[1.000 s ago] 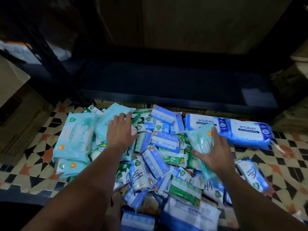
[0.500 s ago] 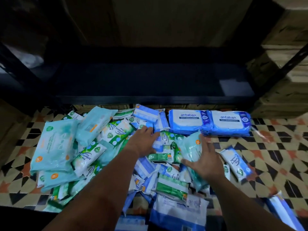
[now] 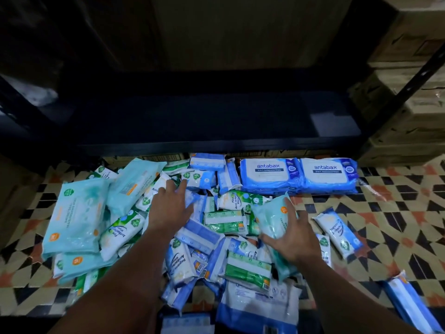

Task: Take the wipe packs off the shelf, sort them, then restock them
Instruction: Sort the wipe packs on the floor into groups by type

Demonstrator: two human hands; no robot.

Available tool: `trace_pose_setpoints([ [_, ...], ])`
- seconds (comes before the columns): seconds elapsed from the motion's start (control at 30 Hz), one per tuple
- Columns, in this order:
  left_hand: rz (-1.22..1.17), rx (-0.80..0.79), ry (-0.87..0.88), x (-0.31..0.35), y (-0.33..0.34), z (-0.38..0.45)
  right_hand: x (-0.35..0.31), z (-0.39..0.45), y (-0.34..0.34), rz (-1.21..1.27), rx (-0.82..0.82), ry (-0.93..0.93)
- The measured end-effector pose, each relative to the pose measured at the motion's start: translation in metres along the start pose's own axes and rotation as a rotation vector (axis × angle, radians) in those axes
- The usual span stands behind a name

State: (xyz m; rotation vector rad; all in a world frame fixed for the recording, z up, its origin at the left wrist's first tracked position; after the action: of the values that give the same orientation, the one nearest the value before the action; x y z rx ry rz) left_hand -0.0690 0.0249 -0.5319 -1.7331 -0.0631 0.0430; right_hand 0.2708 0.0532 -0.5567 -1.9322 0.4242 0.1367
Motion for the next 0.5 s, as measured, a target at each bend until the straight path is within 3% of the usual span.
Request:
trace_pose_setpoints([
  [0.3,0.001,0.007,0.027,-0.005,0.009,0.003,-0.002,0.003,0.004,-0.044,0.008,0.004],
  [0.5,-0.103,0.115,0.289,-0.005,0.004,-0.018,-0.018,0.000,0.002,-0.093,0.013,-0.061],
])
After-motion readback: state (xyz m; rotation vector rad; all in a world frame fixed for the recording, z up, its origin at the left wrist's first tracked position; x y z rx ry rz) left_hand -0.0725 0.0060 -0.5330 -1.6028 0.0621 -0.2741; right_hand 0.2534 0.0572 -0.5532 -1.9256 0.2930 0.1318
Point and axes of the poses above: each hand's wrist, its own z-axis towards the middle knuckle, its own y-axis out of the palm, x = y × z, the point moved 7 cm from there along z, towards the middle knuckle, and after that the axes turned 12 degrees about y, right-handed, at the moved point
